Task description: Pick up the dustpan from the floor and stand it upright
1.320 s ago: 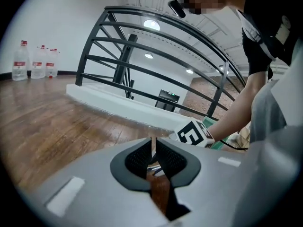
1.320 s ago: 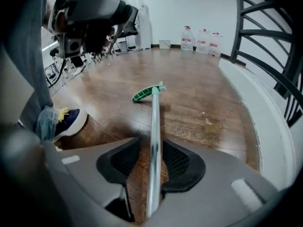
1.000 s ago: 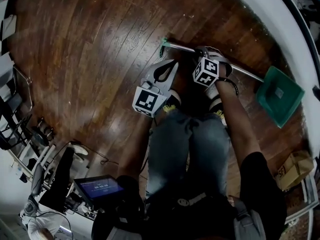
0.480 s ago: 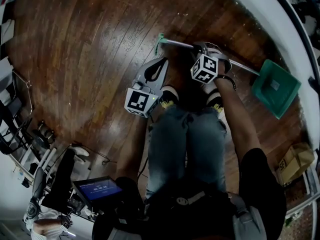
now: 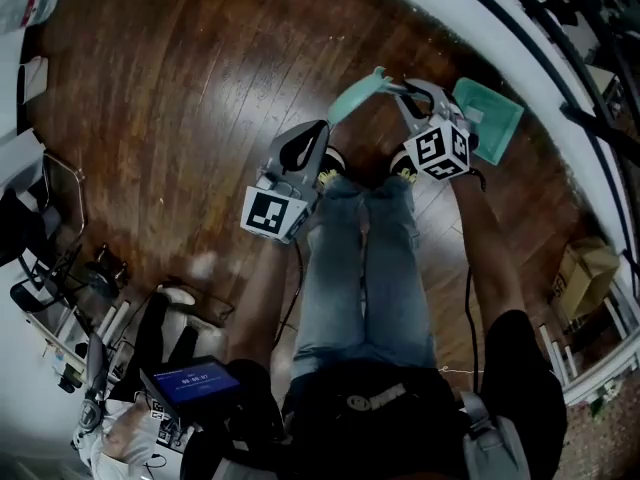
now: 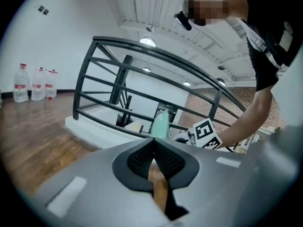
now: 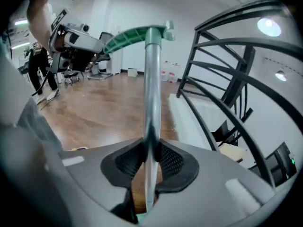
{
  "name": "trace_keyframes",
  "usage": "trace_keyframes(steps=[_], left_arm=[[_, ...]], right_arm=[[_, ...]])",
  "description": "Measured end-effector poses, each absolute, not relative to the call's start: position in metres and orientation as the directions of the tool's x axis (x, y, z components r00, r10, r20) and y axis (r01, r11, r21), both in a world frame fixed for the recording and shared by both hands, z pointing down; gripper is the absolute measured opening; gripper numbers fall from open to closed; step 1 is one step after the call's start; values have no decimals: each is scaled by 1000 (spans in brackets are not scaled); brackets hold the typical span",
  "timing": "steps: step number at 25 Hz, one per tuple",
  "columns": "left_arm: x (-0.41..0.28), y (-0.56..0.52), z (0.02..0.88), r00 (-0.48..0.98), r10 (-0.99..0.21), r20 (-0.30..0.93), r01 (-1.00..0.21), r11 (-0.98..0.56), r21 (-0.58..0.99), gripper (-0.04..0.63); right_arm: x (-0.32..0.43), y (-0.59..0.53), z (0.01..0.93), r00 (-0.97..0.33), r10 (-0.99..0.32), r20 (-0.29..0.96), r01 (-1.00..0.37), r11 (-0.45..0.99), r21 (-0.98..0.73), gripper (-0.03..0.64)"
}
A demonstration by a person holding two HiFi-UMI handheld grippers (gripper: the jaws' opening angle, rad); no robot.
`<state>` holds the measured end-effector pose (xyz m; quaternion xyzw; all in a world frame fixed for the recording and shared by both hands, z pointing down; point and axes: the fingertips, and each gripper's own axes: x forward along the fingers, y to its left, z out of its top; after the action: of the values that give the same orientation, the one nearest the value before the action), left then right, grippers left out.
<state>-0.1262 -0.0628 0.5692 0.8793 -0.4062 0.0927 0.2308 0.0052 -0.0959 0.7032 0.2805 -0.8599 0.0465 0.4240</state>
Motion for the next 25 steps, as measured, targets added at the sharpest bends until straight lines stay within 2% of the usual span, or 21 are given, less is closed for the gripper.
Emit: trace_keyframes(steps=[5, 13, 21, 25], left_arm=[[-94, -61, 495, 704, -651, 284, -709, -631, 315, 18], [-29, -41, 487, 763, -582, 281, -646, -688, 331, 18], [26, -27, 483, 796, -525, 299, -602, -735, 312, 18], [35, -22, 479, 797, -522, 304, -600, -741, 301, 18]], right_arm=[[60, -78, 639, -489, -548, 678, -655, 744, 129, 77], [142, -56, 616, -492, -671, 555, -787, 615, 47, 74], [173, -47, 605, -525, -735, 428, -821, 571, -27, 77], [174, -41, 606, -532, -738, 414, -824, 565, -52, 77]])
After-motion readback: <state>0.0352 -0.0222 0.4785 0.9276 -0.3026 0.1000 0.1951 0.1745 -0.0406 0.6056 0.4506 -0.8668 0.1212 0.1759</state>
